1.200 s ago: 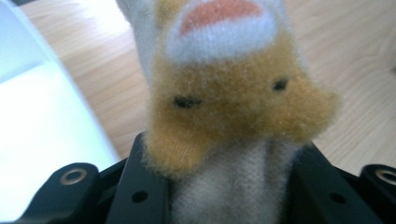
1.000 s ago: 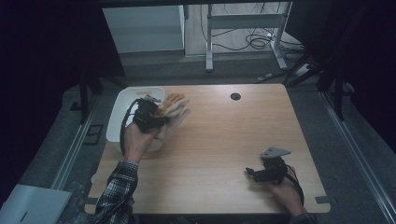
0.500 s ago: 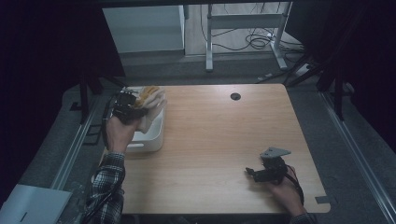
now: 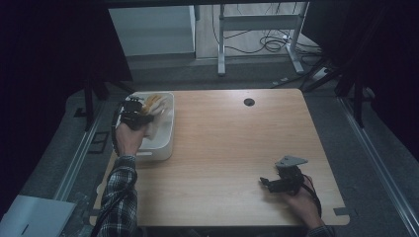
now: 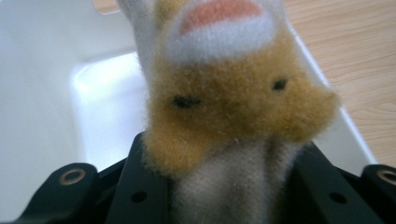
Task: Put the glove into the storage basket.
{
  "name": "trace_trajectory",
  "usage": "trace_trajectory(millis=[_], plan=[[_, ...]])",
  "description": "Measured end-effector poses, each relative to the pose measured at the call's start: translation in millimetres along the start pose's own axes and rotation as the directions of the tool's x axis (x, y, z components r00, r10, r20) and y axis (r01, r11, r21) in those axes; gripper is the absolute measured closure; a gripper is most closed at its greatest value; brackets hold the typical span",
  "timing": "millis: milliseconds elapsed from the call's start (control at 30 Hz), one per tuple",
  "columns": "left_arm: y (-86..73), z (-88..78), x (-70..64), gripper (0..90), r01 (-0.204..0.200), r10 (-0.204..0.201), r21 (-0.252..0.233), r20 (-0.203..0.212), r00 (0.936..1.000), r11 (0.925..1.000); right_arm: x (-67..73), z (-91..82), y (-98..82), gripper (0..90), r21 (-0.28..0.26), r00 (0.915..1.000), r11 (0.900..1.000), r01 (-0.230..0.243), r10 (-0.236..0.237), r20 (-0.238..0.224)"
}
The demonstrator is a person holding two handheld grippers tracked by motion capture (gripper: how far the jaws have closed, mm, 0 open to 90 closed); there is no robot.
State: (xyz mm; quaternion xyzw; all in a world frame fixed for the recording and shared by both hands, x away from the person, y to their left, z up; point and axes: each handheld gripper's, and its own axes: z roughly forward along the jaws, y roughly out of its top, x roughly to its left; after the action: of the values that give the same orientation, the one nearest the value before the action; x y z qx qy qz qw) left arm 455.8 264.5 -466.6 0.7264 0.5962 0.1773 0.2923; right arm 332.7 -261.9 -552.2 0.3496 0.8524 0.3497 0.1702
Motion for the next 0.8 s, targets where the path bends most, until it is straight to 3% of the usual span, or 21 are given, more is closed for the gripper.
trace_trajectory(millis=[233,333,633,700,800], plan=[[4.1,21.9,-1.8,66.9,-0.026,0.028,0.081,-0.029,0.9992,0.9964,0.1,0.1,0.0,13.3,-0.001,1.0000,1.000,-0.002,0.002,0.000],[6.5,29.6,-2.3,66.5,-0.019,0.022,0.113,-0.029,0.9993,0.9934,0.1,0.1,0.0,13.3,-0.001,1.0000,1.000,-0.001,0.001,0.000],[12.6,49.3,-10.4,64.1,-0.027,0.035,0.211,-0.031,0.9989,0.9772,0.1,0.0,0.0,13.3,0.000,1.0000,1.000,-0.002,0.002,0.000],[12.7,54.6,-12.0,57.2,-0.027,0.030,0.244,-0.010,0.9995,0.9694,0.1,0.0,0.0,13.3,0.000,1.0000,1.000,-0.001,0.001,0.000],[10.4,61.1,-14.2,37.5,-0.024,0.031,0.275,-0.022,0.9993,0.9611,0.1,0.0,0.0,13.3,0.000,1.0000,1.000,-0.001,0.001,0.000]])
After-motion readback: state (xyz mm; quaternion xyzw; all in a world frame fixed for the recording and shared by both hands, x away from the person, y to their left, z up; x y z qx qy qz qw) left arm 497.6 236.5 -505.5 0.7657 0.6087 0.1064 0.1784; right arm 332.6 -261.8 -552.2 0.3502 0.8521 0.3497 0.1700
